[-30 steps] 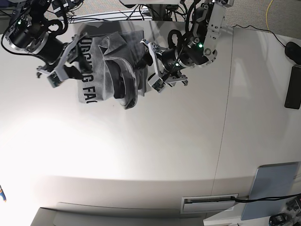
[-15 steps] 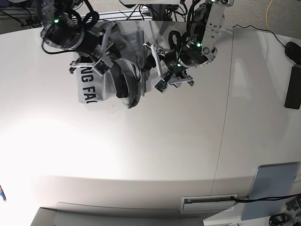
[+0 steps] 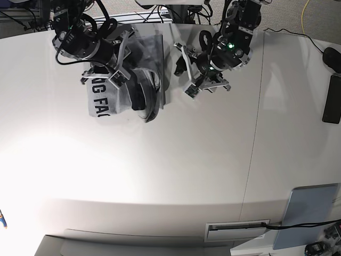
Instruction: Fold the T-shirt properly
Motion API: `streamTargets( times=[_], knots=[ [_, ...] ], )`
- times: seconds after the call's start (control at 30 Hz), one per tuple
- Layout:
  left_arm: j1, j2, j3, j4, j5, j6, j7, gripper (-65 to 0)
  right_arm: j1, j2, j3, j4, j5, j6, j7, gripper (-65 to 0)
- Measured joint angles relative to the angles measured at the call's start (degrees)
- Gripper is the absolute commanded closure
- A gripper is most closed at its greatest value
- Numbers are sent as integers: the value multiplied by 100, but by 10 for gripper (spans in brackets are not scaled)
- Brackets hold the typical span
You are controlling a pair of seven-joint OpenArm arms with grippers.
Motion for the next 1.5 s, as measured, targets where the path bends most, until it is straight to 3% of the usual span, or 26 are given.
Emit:
streamTargets(
  times=[0.13, 0.23, 0.27, 0.37, 0.63, 0.7, 0.9, 0.97, 1.1, 1.37, 1.5],
  knots=[
    [0, -7, -164, 2, -4, -26, -2, -335, 0, 2, -2, -66, 149, -9, -103, -162],
    [0, -9, -461, 0, -4, -22, -2, -335, 2, 0, -2, -66, 269, -4, -101, -21],
    [2, -9, -590, 2, -4, -20, -2, -335, 2, 0, -4, -55, 278, 68, -103, 0],
    [0, -7, -997, 2, -203, -52, -4, -335, -2, 2, -2, 179, 588, 365, -181, 0],
    [2, -13, -1950, 0, -654, -291, -2, -335, 13, 2, -4, 699, 2079, 684, -387, 0],
    [2, -11, -2046, 2, -699, -448, -2, -335, 15, 0, -24, 699, 2210, 682, -422, 0],
    [0, -39, -2068, 2, -787, -452, 0, -335, 13, 2, -24, 699, 2293, 686, -656, 0],
    [2, -44, -2068, 0, -785, -452, 0, -335, 15, 2, -24, 699, 2295, 905, -702, 0],
    [0, -44, -2068, 0, -785, -452, 0, -335, -2, 2, -24, 699, 2822, 918, -704, 0],
    [0, -46, -2068, 2, -785, -452, 0, -335, 0, 2, -24, 699, 3279, 920, -702, -165],
    [0, -44, -2068, 0, -785, -452, 0, -335, 0, 4, -24, 699, 3276, 920, -702, -175]
  ],
)
